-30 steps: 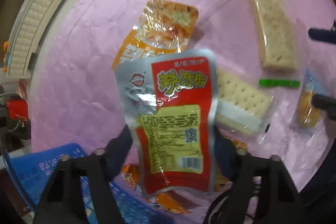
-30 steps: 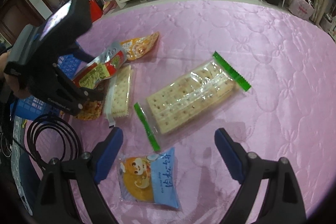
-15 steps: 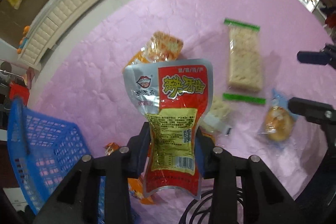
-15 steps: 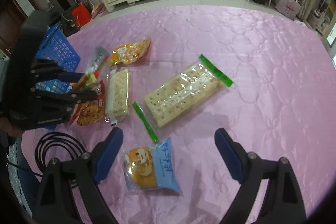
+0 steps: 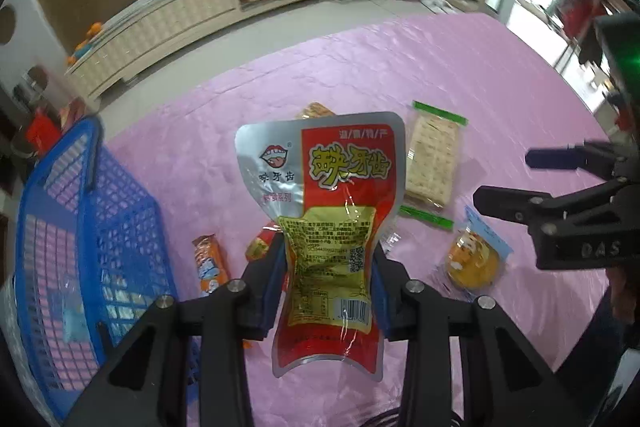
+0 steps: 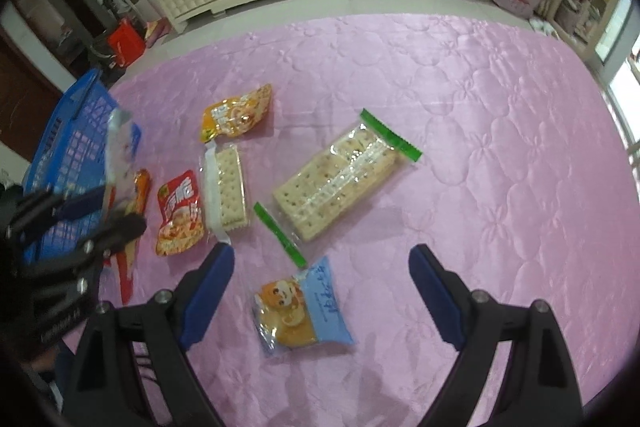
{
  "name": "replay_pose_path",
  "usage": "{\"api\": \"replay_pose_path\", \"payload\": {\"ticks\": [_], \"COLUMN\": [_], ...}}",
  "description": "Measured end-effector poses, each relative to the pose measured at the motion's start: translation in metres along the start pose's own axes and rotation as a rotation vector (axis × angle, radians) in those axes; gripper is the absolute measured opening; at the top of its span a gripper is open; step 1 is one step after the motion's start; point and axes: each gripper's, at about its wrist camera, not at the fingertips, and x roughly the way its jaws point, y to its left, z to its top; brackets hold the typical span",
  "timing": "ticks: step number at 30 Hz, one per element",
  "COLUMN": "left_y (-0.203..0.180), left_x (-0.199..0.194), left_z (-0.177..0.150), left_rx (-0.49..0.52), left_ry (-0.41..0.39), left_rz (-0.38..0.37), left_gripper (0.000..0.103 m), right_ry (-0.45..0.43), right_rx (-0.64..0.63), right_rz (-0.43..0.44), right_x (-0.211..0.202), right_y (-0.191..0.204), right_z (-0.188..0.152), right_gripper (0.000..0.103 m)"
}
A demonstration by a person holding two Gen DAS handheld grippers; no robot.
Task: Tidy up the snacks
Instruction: 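Hold the red pack in the left tool while the right tool grasps the green-sealed cracker pack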
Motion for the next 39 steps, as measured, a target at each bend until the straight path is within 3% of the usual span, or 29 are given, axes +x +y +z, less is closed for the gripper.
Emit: {"api": "replay_pose_path", "payload": {"ticks": [8, 14, 17, 23, 25, 29, 34, 39], "left_y": [0.019, 0.020, 0.025, 0.028, 0.026, 0.021, 0.019, 0.022], "left_x": [0.011, 0.030, 0.034, 0.043, 0.041, 0.028, 0.013, -0.008], "left_z": [0.011, 0.017, 0.018, 0.018, 0.017, 0.012, 0.006, 0.001], "left_rx": [-0.104, -0.101, -0.114, -0.107, -0.102, -0.111, -0.120, -0.147], "left_ry": [-0.082, -0.084, -0.088, -0.087, -0.092, -0.103, -0.122, -0.135], "left_rz": [0.036, 0.034, 0.022, 0.033, 0.043, 0.057, 0.066, 0.053], "left_gripper": [0.036, 0.036, 0.036, 0.036, 0.036, 0.036, 0.036, 0.036], "right_ry": [0.053, 0.052, 0.092, 0.115, 0.108, 0.102, 0.076, -0.027], "right_rx": [0.219, 0.268, 0.287, 0.176, 0.156, 0.147, 0.111, 0.068], "right_rz": [0.018, -0.024, -0.045, -0.193, -0.227, -0.175, -0.174, -0.133], "right_x": [0.035, 0.054, 0.067, 0.081, 0.080, 0.071, 0.060, 0.016], "right_y": [-0.019, -0.014, -0.010, 0.011, 0.015, 0.011, 0.002, 0.009], "right_z": [0.026, 0.042, 0.047, 0.044, 0.042, 0.034, 0.023, 0.011], "right_gripper": [0.092, 0.091, 0.091, 0.092, 0.086, 0.075, 0.071, 0.067]}}
